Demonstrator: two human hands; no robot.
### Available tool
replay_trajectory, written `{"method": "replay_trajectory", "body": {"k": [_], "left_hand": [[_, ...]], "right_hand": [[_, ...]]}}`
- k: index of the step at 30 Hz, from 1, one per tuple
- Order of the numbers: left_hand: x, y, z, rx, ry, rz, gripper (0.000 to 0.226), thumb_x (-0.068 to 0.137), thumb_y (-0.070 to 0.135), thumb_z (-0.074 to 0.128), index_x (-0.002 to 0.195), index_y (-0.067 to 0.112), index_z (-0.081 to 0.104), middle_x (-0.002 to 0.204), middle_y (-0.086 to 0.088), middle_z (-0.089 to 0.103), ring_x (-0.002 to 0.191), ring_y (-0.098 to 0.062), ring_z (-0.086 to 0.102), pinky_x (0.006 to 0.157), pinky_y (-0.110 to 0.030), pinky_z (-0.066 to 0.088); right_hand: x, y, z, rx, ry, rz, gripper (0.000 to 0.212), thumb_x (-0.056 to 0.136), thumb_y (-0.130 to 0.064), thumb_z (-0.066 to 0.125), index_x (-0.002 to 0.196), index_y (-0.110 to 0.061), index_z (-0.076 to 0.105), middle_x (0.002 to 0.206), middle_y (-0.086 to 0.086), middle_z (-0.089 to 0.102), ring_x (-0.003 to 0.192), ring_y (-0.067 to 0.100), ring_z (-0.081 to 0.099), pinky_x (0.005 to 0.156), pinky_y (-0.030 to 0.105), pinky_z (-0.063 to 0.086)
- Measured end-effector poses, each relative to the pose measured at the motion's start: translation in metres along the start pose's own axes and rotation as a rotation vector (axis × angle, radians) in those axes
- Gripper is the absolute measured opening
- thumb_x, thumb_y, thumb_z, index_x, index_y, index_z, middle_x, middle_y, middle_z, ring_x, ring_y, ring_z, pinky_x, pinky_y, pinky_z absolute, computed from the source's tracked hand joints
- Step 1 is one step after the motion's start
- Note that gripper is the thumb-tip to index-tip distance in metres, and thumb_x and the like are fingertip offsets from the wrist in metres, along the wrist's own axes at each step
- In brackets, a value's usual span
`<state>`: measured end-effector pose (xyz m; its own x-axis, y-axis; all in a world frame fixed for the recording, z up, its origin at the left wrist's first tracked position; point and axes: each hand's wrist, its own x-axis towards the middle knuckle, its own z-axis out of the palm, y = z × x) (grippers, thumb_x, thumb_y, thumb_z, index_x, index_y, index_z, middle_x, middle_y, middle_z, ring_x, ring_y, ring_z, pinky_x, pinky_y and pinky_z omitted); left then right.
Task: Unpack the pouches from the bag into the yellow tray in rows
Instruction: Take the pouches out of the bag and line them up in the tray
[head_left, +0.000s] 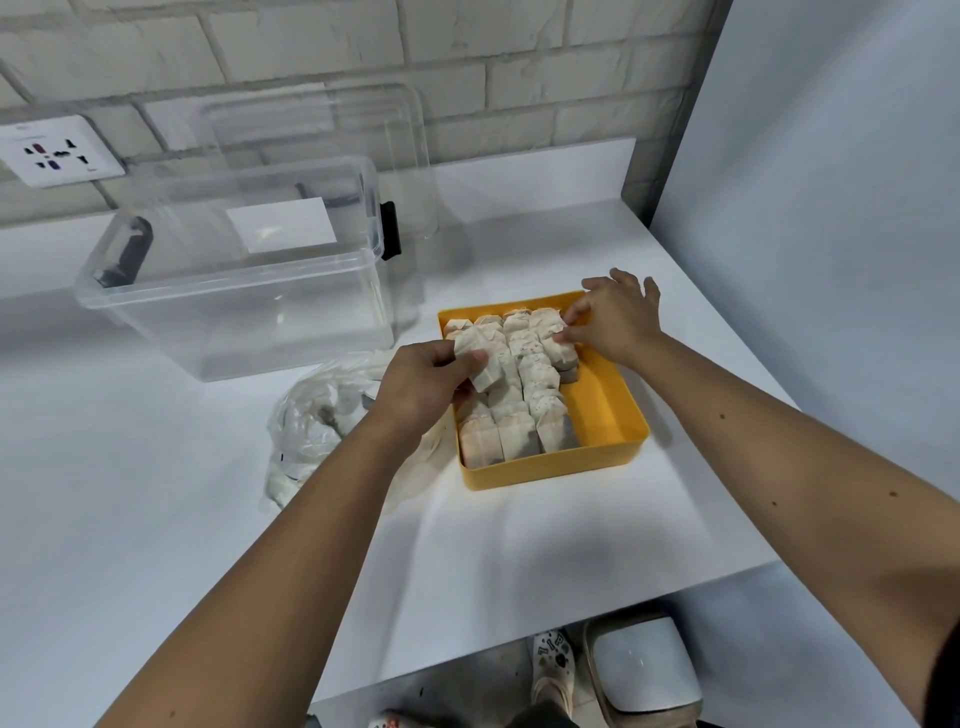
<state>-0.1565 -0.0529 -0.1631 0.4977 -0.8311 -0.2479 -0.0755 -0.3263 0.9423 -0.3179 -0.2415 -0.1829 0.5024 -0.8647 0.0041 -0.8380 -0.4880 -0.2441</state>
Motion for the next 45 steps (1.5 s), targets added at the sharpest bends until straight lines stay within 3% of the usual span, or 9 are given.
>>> {"method": "replay_trajectory", "body": {"k": [10,14,17,19,28,32,35,38,45], "left_hand": [[0.000,-0.001,-0.001,0.072,0.016,0.017,0.014,0.092,0.020,0.068,0.089,0.009,0.076,0.091,-0.016,0.075,0.080,-0.030,0.069,0.092,-0.049,0.055],[-0.001,0.003,0.000,0.093,-0.016,0.021,0.016,0.091,0.023,0.070,0.087,0.009,0.076,0.086,-0.011,0.076,0.086,-0.033,0.072,0.086,-0.040,0.059],[-0.007,0.010,0.005,0.058,-0.058,0.035,0.018,0.088,0.019,0.075,0.091,0.001,0.074,0.085,-0.017,0.074,0.071,-0.022,0.069,0.067,-0.025,0.060],[-0.009,0.013,0.009,0.093,-0.075,0.062,0.019,0.087,0.022,0.076,0.092,0.004,0.075,0.087,-0.018,0.074,0.071,-0.021,0.069,0.069,-0.028,0.060],[-0.010,0.016,0.022,0.127,-0.103,0.126,0.017,0.083,0.033,0.079,0.083,0.016,0.075,0.079,-0.010,0.073,0.073,-0.017,0.067,0.082,-0.042,0.059],[-0.012,0.016,0.022,0.089,-0.106,0.117,0.005,0.085,0.024,0.078,0.085,0.021,0.075,0.080,0.003,0.073,0.072,-0.012,0.066,0.083,-0.038,0.057],[-0.015,0.014,0.013,0.068,-0.075,0.115,0.005,0.088,0.021,0.074,0.091,0.018,0.078,0.089,0.000,0.076,0.073,-0.012,0.066,0.076,-0.032,0.058],[-0.014,0.009,0.003,0.028,-0.046,0.100,0.005,0.089,0.020,0.073,0.090,0.018,0.077,0.083,0.004,0.075,0.070,-0.008,0.065,0.063,-0.018,0.055],[-0.014,0.003,-0.018,0.024,0.011,0.096,0.008,0.091,0.017,0.069,0.095,0.017,0.076,0.084,0.007,0.074,0.071,-0.006,0.065,0.064,-0.017,0.053]], "right_hand": [[-0.010,-0.005,-0.019,-0.009,0.025,-0.012,0.031,0.075,-0.049,0.077,0.101,-0.032,0.073,0.139,0.000,0.052,0.139,0.025,0.031,0.116,0.054,0.008],[-0.028,-0.019,-0.033,0.232,0.149,-0.084,0.026,0.075,-0.049,0.077,0.097,-0.035,0.073,0.120,-0.009,0.065,0.118,0.016,0.053,0.103,0.044,0.036],[-0.045,-0.036,-0.047,0.528,-0.110,-0.217,0.022,0.075,-0.042,0.080,0.095,-0.033,0.077,0.097,-0.017,0.071,0.091,0.003,0.062,0.092,0.037,0.050],[-0.052,-0.044,-0.054,0.537,-0.213,-0.273,0.021,0.074,-0.035,0.083,0.094,-0.030,0.077,0.090,-0.017,0.071,0.086,0.002,0.063,0.087,0.030,0.052],[-0.068,-0.040,-0.067,0.456,-0.147,-0.315,0.018,0.072,-0.037,0.083,0.086,-0.029,0.074,0.082,-0.011,0.070,0.072,0.002,0.059,0.074,0.027,0.050],[-0.066,-0.027,-0.067,0.397,-0.104,-0.291,0.013,0.077,-0.036,0.080,0.081,-0.027,0.072,0.092,-0.013,0.067,0.090,0.009,0.060,0.087,0.036,0.050],[-0.059,-0.009,-0.060,0.210,-0.010,-0.217,0.016,0.081,-0.042,0.074,0.086,-0.027,0.071,0.124,-0.006,0.059,0.122,0.020,0.045,0.098,0.038,0.035],[-0.055,0.004,-0.044,0.035,-0.070,-0.149,0.020,0.082,-0.045,0.071,0.093,-0.028,0.073,0.148,-0.003,0.045,0.139,0.023,0.030,0.105,0.041,0.027],[-0.038,0.012,-0.018,0.007,-0.153,-0.067,0.024,0.084,-0.046,0.070,0.099,-0.028,0.072,0.160,-0.004,0.024,0.150,0.025,0.009,0.118,0.051,0.009]]}}
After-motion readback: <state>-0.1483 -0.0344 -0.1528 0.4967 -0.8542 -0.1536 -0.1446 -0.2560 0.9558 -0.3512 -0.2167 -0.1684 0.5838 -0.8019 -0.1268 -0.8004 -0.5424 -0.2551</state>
